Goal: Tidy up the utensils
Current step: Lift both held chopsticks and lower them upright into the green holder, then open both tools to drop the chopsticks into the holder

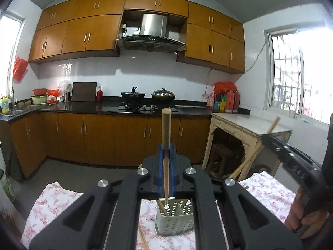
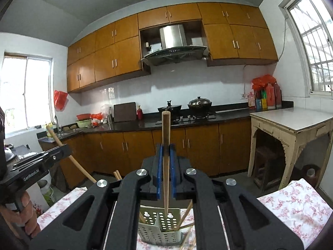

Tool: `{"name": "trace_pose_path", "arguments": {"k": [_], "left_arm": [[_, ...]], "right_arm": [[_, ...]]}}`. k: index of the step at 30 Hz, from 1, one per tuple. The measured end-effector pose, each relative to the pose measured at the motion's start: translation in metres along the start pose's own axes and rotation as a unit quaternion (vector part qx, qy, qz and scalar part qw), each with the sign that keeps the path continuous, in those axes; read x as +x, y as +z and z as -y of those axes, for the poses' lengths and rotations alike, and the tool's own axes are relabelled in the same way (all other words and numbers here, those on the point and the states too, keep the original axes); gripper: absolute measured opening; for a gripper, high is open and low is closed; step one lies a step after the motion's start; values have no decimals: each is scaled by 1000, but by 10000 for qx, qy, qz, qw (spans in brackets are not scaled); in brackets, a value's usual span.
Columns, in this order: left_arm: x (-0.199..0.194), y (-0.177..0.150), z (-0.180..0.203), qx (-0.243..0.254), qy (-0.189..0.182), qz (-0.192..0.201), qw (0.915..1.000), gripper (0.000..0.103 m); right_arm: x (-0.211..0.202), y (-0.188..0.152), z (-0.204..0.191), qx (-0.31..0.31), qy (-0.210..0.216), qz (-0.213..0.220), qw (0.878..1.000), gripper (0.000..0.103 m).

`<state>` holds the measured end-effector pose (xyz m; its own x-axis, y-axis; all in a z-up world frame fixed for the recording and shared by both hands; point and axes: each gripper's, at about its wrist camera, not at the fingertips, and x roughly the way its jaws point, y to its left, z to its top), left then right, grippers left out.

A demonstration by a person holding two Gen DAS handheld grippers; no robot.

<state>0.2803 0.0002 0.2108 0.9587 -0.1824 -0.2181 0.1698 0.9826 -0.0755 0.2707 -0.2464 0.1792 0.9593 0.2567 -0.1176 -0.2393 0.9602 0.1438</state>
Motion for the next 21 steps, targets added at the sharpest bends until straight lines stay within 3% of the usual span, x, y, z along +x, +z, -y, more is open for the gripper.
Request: {"name": "trace_pose_path", "arguments": {"k": [7,15,21], "left_arm": [[39,-15,2,-121,13,-220,9997,7],[60,-26,-3,-276,57,-223,9994,7],[75,-41,-6,-254,56,-517,9983,7]], "right_arm": [[29,-28,0,-13,-58,-434,9990,8],[37,-37,2,105,-13,-625,9980,8],[53,-47,8,254,5,-1002,9946,8]]}}
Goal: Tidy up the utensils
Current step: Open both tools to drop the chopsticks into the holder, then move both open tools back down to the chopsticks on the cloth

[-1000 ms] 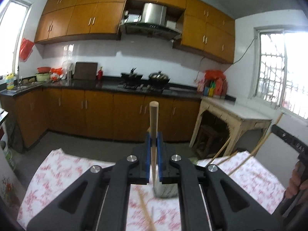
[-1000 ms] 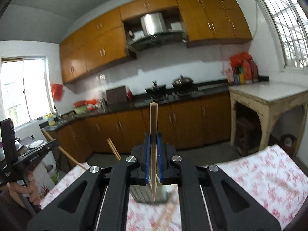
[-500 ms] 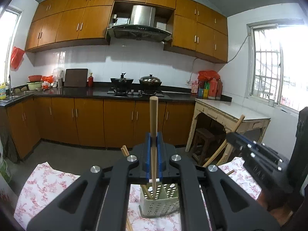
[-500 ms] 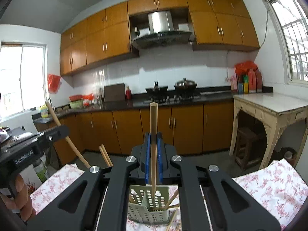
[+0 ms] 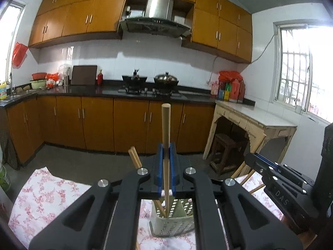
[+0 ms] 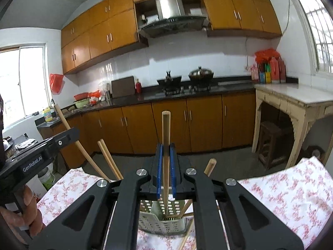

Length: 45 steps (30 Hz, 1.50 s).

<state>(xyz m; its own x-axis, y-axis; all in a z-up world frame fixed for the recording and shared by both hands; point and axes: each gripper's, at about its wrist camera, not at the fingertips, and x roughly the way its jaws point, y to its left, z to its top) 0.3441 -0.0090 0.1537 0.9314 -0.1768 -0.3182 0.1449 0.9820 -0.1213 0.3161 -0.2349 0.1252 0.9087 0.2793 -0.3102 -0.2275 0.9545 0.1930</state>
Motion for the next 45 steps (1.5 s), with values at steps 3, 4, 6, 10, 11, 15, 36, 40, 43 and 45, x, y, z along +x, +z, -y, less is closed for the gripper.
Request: {"name": "trace_pose_path", "arguments": {"k": [3,4,6,10,11,15,36,40,43,45], "left_arm": [[5,-5,-5,-40,80,-208,9997,24],[4,-6,-8,-45,102,-202,9997,28],[-1,-5,-12,-34,162,-164,9997,32],[-12,-5,-19,-66,208,-144,9997,32],[-16,-6,-20,-84,212,-127,9997,33],[-38,-10,-25,-119,254,-38,9996,36],[-69,-170,-79,-501,744,-1425,9857,46],[-60,-192,-81,-576,720,-1682,9814,46],[-57,-205,-82,-534,724,-1822,9791,46],[-54,-214,-80,-468,723,-1914,9777,46]], "right_arm": [[10,-2,5,125,-78,-273,9995,10],[10,-4,7,151,-167,-288,9993,20],[4,-5,11,212,-228,-202,9993,35],[-12,0,14,241,-285,-39,9993,36],[-17,1,14,211,-299,13,9993,36],[-40,6,11,49,-362,247,9990,36],[-26,-150,55,809,-770,-1820,9769,36],[6,-181,37,661,-559,-2345,9683,30],[27,-194,27,606,-568,-2574,9627,28],[33,-199,25,585,-594,-2649,9607,28]]}}
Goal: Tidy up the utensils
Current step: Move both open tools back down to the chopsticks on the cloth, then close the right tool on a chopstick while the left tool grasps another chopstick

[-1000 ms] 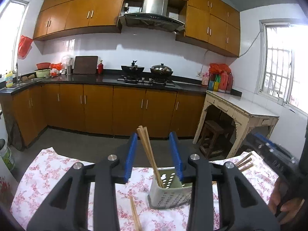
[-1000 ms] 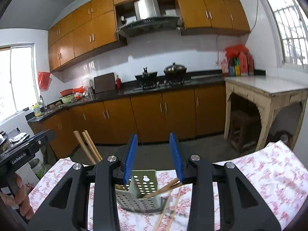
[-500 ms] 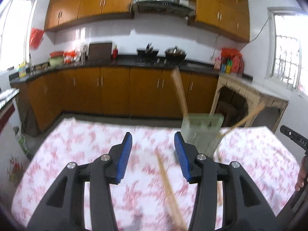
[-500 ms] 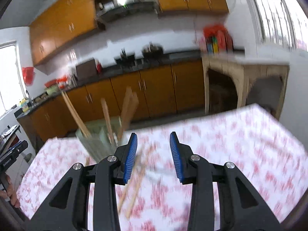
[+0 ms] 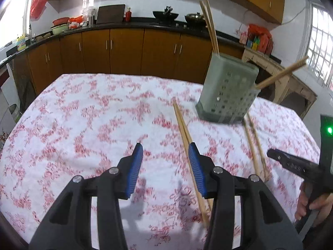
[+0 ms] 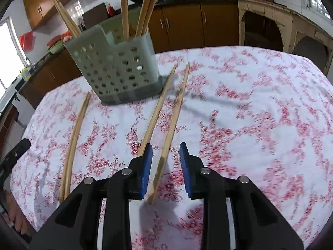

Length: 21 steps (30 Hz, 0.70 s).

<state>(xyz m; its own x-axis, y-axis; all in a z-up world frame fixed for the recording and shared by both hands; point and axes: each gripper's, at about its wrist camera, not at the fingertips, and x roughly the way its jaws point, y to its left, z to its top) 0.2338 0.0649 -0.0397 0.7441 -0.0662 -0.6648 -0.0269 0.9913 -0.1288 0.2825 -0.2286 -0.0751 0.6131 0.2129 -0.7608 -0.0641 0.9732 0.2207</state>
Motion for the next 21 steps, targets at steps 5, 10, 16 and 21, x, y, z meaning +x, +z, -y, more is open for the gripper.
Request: {"name": "trace_pose_path", "arguments": {"k": [5,10,16,21], "left_arm": [[7,-11,5,62,-74,-164,9998,45],[13,-17,10,122,-174,-274,9994,45],[23,-21,21,234,-316,-502,9980,35],[35,-28,32,388,-371,-742,9958,27]], "right_arm": [[12,-7,-2,-148,-241,-104,9995,27],[9,-11,3,-273,-461,-13,9986,8],[6,-4,32,176,-822,80,9964,7],[0,-1,61,606,-1024,76,9929,7]]}}
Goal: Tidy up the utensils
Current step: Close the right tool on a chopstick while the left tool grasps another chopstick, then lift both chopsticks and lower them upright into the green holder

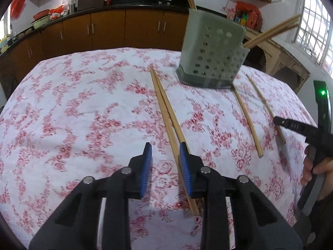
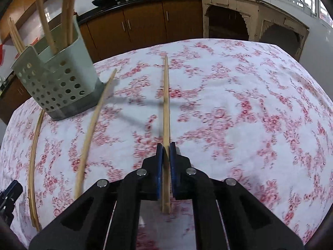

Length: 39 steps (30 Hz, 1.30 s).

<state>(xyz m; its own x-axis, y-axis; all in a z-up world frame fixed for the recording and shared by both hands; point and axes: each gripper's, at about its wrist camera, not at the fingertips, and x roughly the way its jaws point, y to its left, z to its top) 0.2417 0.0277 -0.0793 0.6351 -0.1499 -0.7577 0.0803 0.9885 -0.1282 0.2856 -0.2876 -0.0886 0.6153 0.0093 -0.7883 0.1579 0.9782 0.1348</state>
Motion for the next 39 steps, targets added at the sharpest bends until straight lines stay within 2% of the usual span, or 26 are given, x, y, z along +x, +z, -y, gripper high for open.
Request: {"name": "trace_pose_path", "arguments": {"k": [4,9,15,19,22,29,39], "left_arm": [[8,-2,10,147,14,-130,9998,24],[14,-3,15,251,204,-161,9993,11],[26,14,0,146,517,-150,9984,8],[40,35,-24,69,693,-140,9975,8],[45,44,-33,99,647,-153,9977,8],[48,45,-41,73,469,-114,9988,12],[47,42,-36,131,502,-118,9986,15]], "right_arm": [[-3,-3,1,-82,-21,41,10000,7],[-3,-3,0,-109,-2,39,9999,7],[0,1,0,-269,9,73,9996,7],[4,6,3,-337,14,99,9994,7],[5,7,3,-448,19,129,9989,8],[5,6,4,-488,37,187,9986,8],[5,6,3,-493,39,178,9986,8]]}}
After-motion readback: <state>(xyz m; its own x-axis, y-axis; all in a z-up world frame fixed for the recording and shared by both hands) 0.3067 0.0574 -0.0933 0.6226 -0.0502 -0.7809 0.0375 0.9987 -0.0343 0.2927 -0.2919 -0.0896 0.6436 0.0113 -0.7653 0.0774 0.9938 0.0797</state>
